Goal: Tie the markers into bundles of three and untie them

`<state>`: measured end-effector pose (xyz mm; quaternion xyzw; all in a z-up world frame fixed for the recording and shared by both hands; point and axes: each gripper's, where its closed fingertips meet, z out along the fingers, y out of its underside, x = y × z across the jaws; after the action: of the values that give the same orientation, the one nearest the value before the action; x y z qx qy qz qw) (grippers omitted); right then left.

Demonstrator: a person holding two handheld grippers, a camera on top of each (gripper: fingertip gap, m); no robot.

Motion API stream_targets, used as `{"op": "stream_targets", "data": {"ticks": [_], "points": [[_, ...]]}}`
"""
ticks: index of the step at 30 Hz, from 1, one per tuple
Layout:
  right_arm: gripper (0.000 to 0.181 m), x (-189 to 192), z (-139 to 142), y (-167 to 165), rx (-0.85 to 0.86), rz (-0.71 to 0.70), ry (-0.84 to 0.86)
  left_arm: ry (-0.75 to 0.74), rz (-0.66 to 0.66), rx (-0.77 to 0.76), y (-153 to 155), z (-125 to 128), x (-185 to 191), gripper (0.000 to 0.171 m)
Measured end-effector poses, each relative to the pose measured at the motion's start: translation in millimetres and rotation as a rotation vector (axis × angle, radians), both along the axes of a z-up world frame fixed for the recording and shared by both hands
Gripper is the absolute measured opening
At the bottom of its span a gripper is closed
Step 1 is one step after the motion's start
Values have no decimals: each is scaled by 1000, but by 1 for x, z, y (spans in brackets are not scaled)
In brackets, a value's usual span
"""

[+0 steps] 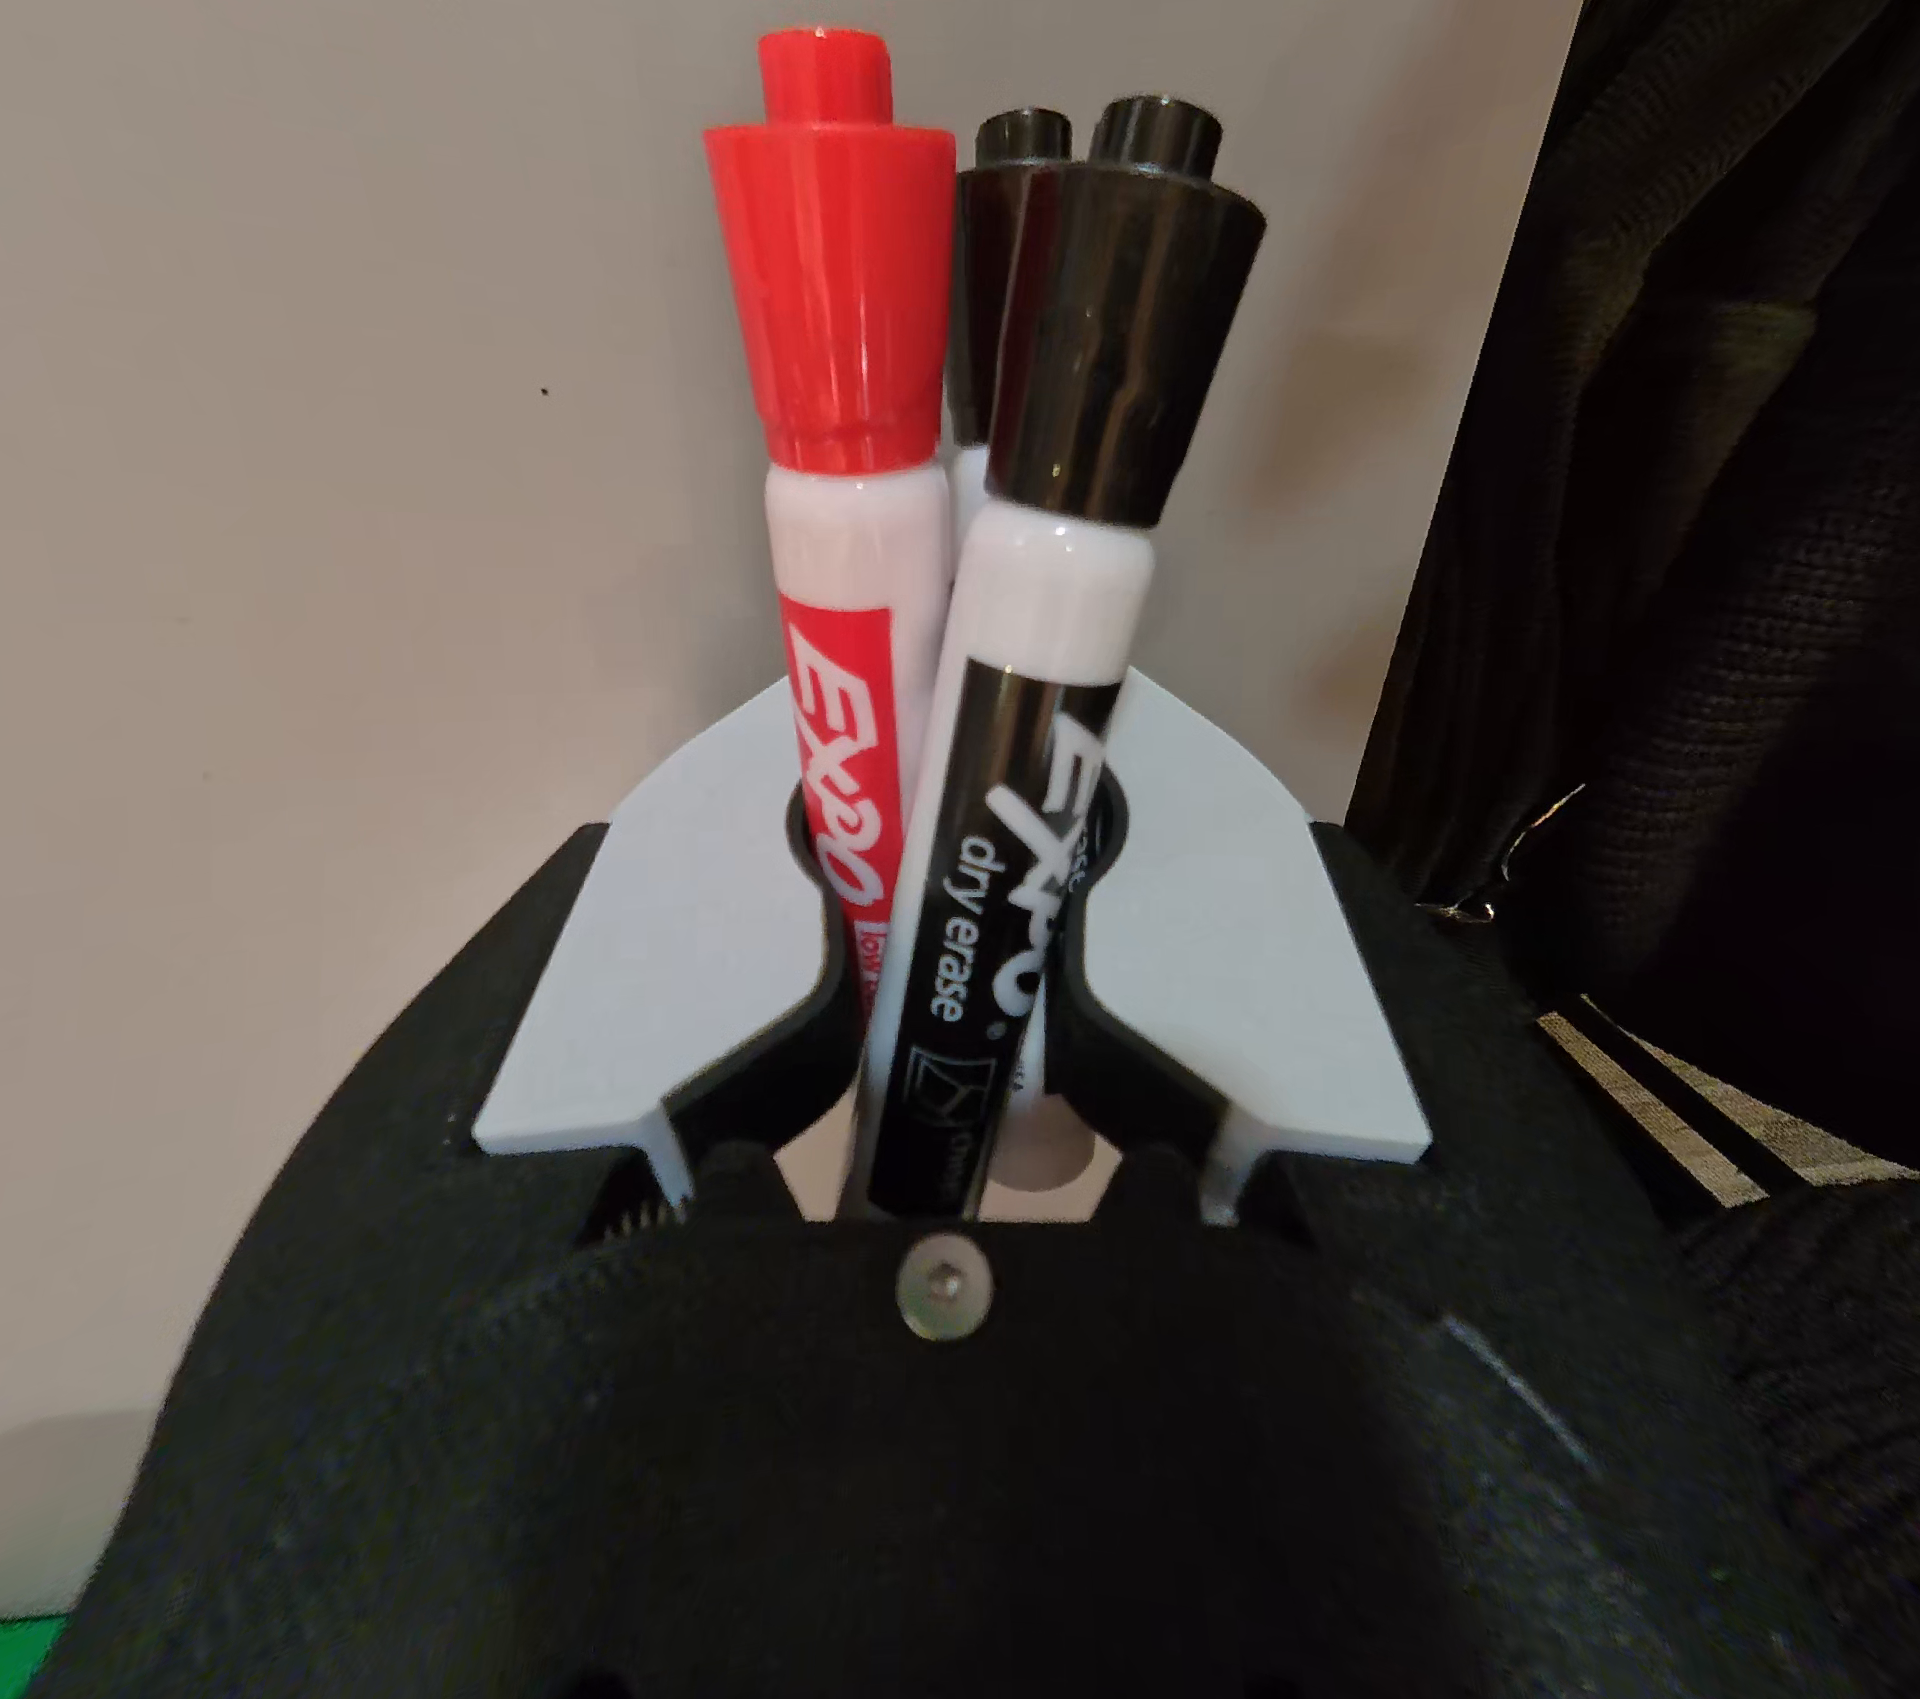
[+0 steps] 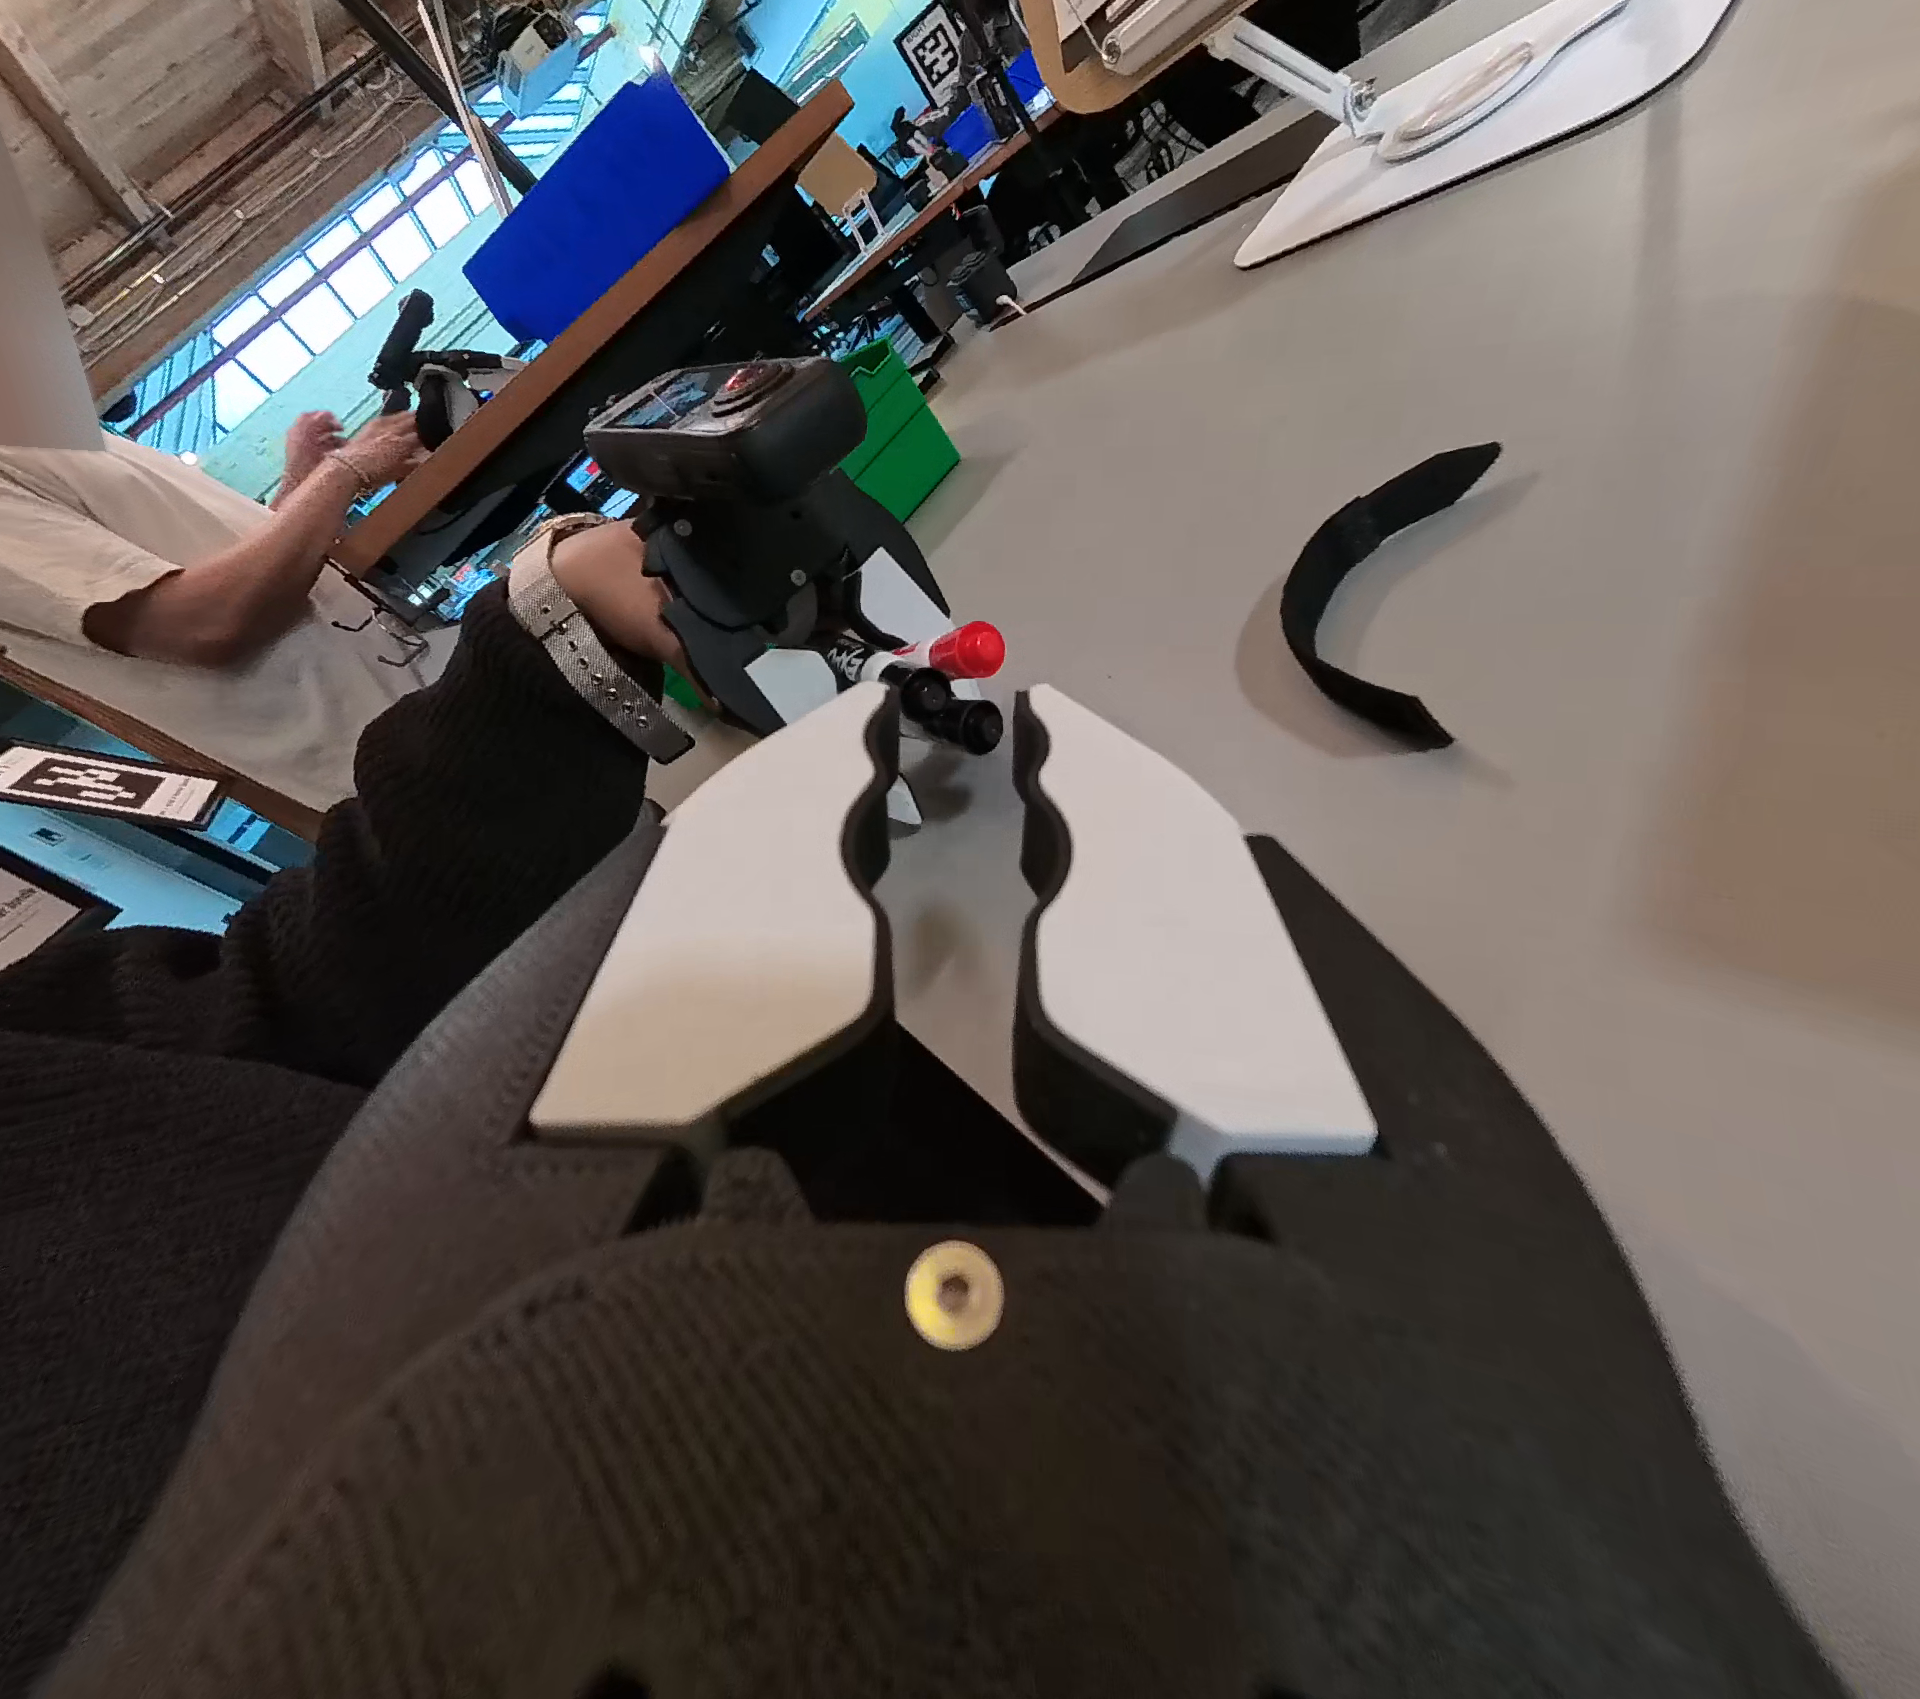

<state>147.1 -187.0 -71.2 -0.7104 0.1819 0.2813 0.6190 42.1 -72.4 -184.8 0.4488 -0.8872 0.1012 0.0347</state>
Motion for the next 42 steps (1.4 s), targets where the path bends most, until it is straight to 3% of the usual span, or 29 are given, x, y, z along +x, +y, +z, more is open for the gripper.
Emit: {"op": "stream_targets", "data": {"ticks": [20,26,33,42], "points": [[21,1,-2,1,3,8,65,5,15,11,0,0,0,46],[22,3,-6,1,-30,-13,16,10,27,25,0,-1,0,46],[23,14,-33,3,-216,-93,-224,11,19,74,1,-2,0,47],[30,15,-68,31,-410,-130,-766,-6,27,77,1,-2,0,47]]}}
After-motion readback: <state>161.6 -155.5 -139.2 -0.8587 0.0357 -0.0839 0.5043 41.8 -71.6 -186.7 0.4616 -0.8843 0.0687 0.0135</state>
